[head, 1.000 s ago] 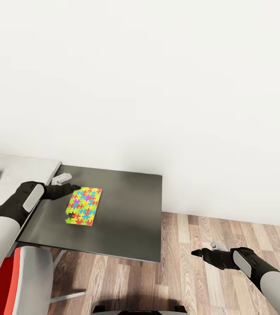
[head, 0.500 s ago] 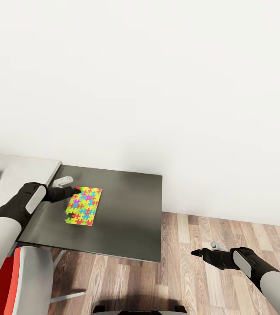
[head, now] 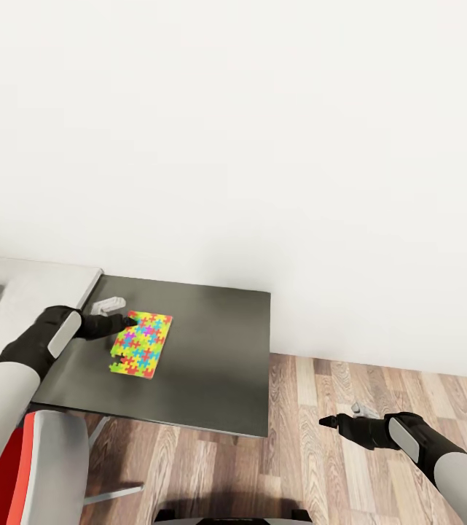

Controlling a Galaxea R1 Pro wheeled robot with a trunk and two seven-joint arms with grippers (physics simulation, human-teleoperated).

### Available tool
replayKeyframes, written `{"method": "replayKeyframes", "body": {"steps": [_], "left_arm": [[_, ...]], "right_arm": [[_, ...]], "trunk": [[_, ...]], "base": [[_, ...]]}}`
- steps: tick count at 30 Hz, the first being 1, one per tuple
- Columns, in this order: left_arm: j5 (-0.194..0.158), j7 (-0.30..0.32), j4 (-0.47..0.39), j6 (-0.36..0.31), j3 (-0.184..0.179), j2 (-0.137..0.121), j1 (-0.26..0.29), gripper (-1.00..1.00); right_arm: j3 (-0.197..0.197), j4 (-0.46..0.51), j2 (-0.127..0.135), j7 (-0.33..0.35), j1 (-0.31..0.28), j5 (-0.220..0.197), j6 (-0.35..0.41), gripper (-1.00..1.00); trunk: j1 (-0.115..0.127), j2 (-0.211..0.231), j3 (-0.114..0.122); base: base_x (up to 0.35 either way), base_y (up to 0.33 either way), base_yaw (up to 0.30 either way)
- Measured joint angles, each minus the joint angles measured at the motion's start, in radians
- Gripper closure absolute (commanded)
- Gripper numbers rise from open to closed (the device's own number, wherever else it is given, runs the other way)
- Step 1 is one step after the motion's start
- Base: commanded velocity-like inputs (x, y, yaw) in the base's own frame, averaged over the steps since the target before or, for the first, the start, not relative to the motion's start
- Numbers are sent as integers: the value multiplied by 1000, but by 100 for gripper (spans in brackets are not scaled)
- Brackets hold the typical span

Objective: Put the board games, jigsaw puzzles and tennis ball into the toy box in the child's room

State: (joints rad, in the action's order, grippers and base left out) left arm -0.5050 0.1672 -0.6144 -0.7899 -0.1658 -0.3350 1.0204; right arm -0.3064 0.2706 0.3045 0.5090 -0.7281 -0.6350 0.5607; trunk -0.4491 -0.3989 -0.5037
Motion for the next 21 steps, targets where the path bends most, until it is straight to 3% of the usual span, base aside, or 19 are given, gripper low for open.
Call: {"method": "replayKeyframes", "body": {"steps": [3, 8, 14, 21], "left_arm": [[29, -3, -15, 0, -1, 17, -1, -100], [123, -4, -49, 1, -1, 57, -2, -100], [146, -1, -56, 2, -2, 70, -2, -100], [142, 2, -56, 0, -1, 73, -2, -100]], "right_arm": [[0, 0, 0, 0, 0, 0, 1, -100], [0, 0, 0, -1, 0, 0, 0, -100], [0, 0, 0, -1, 0, 0, 0, -100], [0, 0, 0, -1, 0, 0, 0, -100]], "trunk": [[0, 0, 0], [0, 0, 0], [0, 0, 0], [0, 0, 0]], "base": [[0, 0, 0], [0, 0, 0], [0, 0, 0], [0, 0, 0]]}}
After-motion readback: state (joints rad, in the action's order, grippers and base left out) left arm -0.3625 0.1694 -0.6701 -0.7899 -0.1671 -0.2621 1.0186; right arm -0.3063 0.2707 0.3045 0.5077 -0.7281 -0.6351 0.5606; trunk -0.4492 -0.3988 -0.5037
